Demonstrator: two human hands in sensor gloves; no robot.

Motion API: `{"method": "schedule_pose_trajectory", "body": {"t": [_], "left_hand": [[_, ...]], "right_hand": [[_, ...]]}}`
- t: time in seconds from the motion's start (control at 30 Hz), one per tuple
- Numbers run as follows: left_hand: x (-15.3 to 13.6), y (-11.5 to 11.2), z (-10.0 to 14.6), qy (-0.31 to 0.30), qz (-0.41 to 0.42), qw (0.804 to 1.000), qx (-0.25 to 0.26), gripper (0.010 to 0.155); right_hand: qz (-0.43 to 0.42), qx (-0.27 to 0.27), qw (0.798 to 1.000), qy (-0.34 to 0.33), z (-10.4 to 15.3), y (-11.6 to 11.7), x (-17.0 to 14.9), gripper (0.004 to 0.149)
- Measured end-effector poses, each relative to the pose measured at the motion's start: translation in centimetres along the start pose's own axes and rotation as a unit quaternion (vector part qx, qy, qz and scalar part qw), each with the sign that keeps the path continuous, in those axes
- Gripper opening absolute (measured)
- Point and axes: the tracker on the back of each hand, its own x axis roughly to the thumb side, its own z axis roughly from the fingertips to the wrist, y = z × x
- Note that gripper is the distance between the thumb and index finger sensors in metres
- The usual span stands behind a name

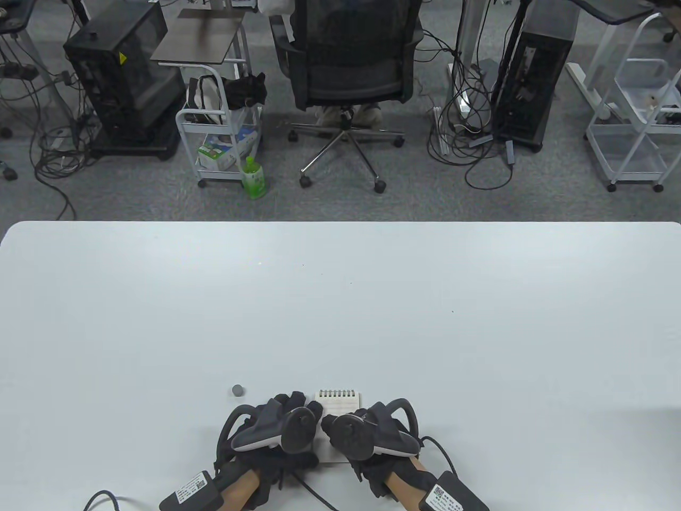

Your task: Stamp flower pattern stamp onto notebook

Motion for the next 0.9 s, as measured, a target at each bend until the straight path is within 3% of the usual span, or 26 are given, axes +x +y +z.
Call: {"method": "schedule_pose_trajectory", "body": {"t": [0.33, 0.53, 0.9], "left_hand": [[0.0, 0.0, 0.0, 0.000, 0.000, 1.000, 0.000, 0.090], [0.0, 0.0, 0.0, 0.000, 0.000, 1.000, 0.000, 0.089], [0.0, 0.0, -0.1, 0.000, 0.000, 1.000, 0.000, 0.090]], "right_hand": [[0.009, -0.021, 1.000, -0.003, 0.3, -0.4, -0.1, 0.045], [-0.059, -0.063, 0.996, 0.014, 0.8, -2.5, -1.5, 0.045], [-0.063, -0.024, 0.997, 0.024, 1.3, -2.9, -3.9, 0.044]]}}
